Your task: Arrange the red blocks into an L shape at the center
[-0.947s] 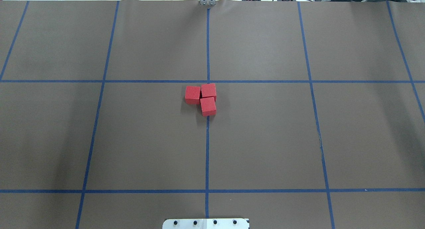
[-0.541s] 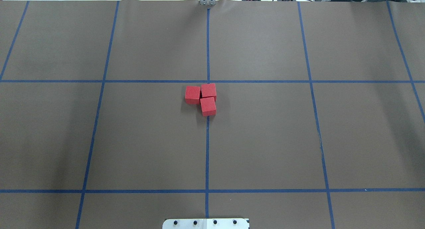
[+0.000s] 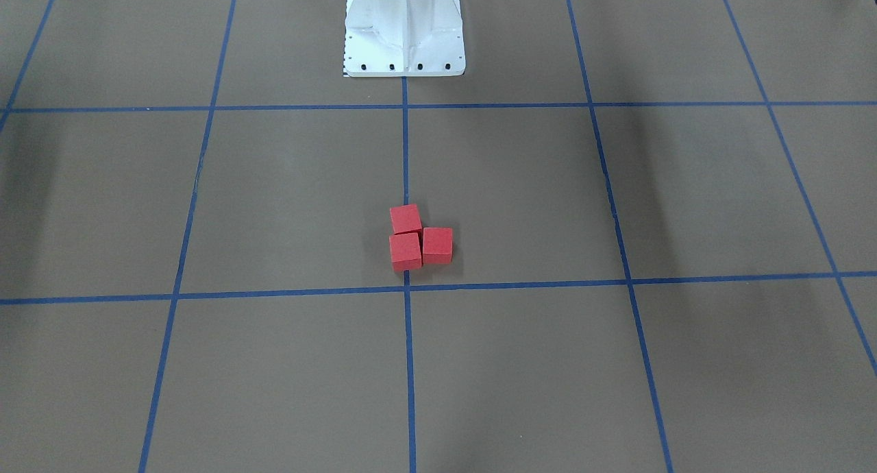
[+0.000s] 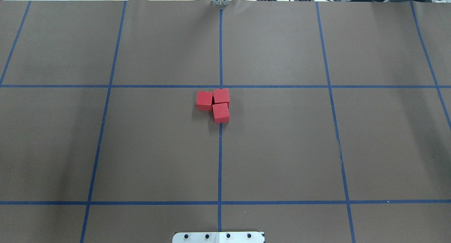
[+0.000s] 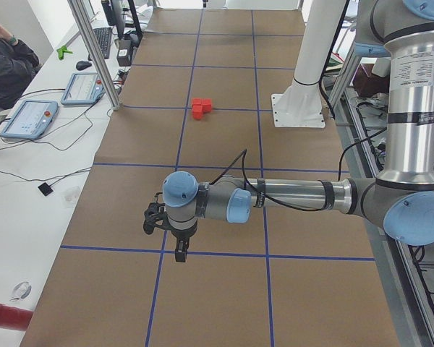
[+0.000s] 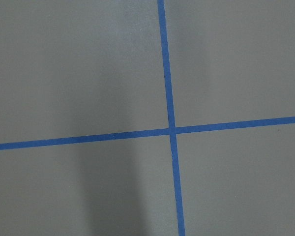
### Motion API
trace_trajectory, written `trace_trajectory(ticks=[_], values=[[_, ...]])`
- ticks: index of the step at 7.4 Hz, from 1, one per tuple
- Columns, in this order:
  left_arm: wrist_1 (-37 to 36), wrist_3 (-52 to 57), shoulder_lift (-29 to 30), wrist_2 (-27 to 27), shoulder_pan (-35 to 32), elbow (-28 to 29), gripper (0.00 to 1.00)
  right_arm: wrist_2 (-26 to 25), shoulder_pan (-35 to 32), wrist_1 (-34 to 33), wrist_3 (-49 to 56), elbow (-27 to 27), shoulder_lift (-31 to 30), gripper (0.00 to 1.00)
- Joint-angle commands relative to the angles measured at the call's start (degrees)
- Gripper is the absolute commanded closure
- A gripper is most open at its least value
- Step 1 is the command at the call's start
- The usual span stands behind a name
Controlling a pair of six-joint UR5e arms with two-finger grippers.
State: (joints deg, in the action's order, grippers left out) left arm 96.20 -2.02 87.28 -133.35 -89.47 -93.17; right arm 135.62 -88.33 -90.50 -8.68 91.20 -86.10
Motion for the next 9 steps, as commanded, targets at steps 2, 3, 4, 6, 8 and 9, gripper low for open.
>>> trace_trajectory(ticks=[2,3,4,6,8,9], values=[[-0.05,0.00,0.00,0.02,0.00,0.01,0.00,-3.06,1.05,-0.20,1.12,-0.06,-0.21,0.01],[0.04,0.00,-0.26,0.02,0.00,0.01,0.00,-3.43,0.62,-1.68,2.16,-0.06,-0.21,0.01],[0.04,0.00,-0.27,0.02,0.00,0.01,0.00,-3.44,-0.77,-4.22,5.39,0.03,0.05,0.01],[0.04,0.09,-0.27,0.02,0.00,0.01,0.00,-3.35,-0.88,-5.48,6.39,0.38,0.23,0.01],[0.04,0.00,-0.26,0.02,0.00,0.01,0.00,-3.35,-0.88,-5.48,6.39,0.38,0.23,0.01],[0.04,0.09,-0.27,0.02,0.00,0.10,0.00,-3.26,-0.88,-5.39,6.39,0.38,0.14,0.01]])
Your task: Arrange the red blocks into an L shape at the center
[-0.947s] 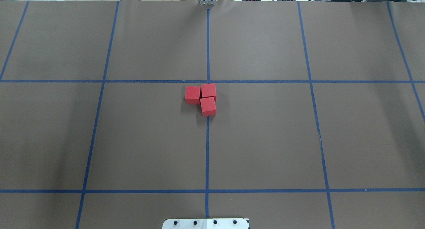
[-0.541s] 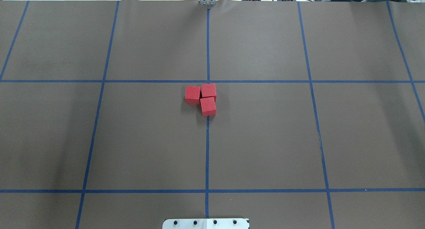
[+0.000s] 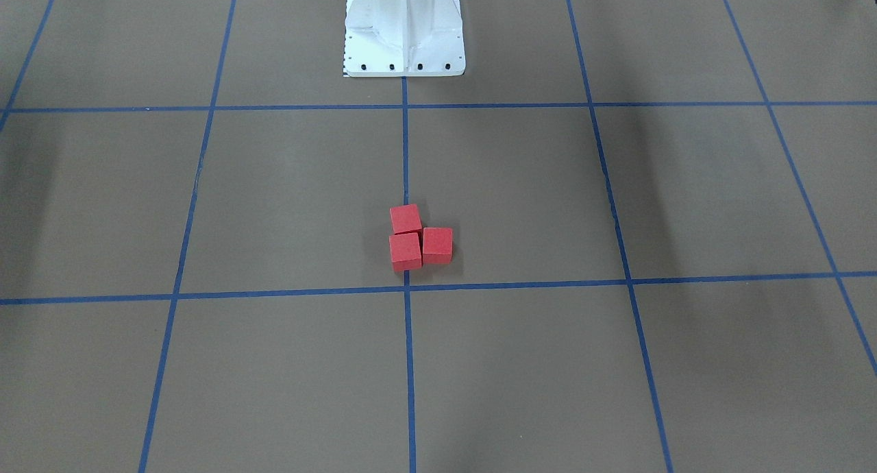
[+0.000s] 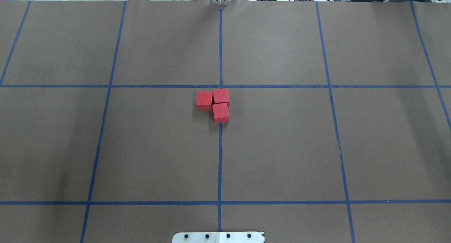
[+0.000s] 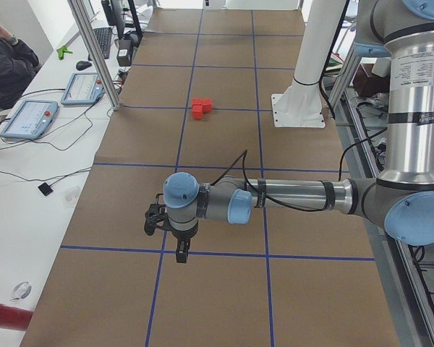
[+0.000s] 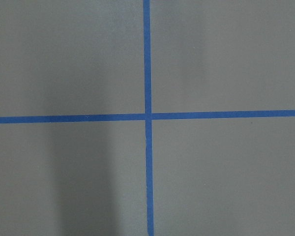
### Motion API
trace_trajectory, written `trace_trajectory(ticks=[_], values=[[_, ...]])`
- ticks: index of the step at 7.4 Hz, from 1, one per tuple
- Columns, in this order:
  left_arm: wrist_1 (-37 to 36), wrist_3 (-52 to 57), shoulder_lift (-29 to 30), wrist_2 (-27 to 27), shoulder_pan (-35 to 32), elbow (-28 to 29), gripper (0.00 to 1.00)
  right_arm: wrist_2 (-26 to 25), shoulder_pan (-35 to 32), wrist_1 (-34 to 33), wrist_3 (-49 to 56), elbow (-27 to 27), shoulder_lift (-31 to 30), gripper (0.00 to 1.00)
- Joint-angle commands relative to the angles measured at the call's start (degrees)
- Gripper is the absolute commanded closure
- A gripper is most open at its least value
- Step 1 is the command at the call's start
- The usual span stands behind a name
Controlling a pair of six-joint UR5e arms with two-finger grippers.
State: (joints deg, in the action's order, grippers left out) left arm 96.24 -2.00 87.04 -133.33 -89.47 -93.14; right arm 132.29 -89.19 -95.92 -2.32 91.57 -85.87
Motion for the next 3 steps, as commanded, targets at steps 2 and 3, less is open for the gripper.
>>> trace_trajectory(ticks=[2,3], values=[[0.00,0.06,-0.02,0.26,0.00,0.15,0.00,0.24,0.07,0.12,-0.05,0.01,-0.35,0.01],[0.00,0.06,-0.02,0.18,0.00,0.15,0.00,0.25,0.07,0.20,-0.05,0.01,-0.43,0.01]])
